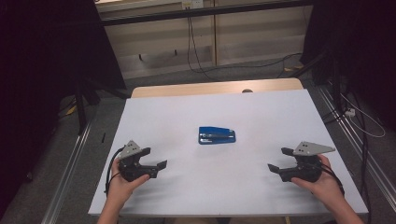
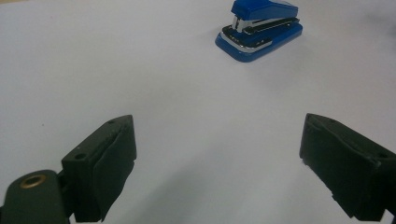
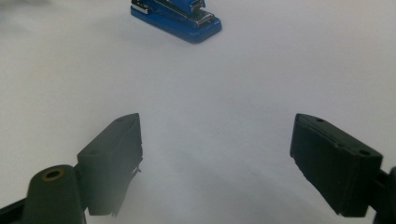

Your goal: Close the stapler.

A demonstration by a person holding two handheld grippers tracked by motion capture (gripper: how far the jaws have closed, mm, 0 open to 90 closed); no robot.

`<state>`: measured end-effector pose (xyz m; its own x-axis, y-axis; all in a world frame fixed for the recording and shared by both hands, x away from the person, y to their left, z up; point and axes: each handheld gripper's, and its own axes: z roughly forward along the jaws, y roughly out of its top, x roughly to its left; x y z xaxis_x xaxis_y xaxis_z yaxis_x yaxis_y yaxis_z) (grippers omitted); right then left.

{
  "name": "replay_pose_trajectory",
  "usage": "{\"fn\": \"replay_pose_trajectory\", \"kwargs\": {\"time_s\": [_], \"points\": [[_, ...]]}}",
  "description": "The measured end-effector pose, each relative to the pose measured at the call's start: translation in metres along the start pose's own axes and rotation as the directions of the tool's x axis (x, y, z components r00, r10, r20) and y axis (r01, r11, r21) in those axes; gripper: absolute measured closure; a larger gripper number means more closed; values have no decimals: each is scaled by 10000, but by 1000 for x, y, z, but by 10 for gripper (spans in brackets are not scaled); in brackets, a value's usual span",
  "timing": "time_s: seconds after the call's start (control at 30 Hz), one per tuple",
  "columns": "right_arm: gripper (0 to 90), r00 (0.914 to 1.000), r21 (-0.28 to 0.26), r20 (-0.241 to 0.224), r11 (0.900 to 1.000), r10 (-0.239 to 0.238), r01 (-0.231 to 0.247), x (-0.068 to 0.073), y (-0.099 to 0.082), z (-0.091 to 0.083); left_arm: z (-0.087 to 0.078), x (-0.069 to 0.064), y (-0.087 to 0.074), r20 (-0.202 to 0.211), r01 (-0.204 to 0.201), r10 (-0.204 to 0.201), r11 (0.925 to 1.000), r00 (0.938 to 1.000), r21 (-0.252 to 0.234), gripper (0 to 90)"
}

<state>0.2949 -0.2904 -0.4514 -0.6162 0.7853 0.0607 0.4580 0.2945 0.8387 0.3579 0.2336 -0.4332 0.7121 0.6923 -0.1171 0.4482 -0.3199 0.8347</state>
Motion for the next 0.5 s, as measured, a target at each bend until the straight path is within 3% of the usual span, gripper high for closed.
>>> {"fn": "replay_pose_trajectory", "kwargs": {"time_s": [0.5], "points": [[168, 9999, -42, 69, 9999, -102, 103, 0, 0, -2, -8, 2, -6, -119, -13, 14, 10000, 9999, 19, 110]]}}
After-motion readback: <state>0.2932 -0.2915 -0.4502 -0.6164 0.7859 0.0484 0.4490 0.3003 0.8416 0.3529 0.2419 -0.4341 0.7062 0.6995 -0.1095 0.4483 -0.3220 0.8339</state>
